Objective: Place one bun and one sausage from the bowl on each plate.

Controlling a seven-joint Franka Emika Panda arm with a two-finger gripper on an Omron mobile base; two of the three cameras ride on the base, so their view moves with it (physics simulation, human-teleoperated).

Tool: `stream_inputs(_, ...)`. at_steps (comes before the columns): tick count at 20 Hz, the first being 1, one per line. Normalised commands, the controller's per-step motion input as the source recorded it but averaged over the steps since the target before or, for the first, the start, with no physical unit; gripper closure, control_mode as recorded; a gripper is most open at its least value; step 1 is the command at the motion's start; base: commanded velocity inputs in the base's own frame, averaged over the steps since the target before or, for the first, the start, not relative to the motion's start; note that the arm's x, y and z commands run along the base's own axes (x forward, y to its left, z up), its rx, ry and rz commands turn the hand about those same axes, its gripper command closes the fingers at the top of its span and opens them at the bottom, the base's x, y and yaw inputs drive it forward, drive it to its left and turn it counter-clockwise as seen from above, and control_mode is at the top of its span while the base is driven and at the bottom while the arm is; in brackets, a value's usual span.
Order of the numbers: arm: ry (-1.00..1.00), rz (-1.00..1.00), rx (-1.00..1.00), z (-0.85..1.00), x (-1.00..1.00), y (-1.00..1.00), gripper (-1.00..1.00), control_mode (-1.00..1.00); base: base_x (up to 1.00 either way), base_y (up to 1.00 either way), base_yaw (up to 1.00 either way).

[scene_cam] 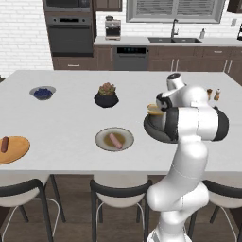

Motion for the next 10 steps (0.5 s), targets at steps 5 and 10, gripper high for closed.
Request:
stream_inputs(5,0.0,-0.02,0.01,-0.17,0.03,-0.53,-1.0,-1.0,0.0,0.0,0.0)
stream_inputs(10,0.0,-0.06,0.13,0.0,0.18,-0.14,-1.0,-1.0,0.0,0.0,0.0)
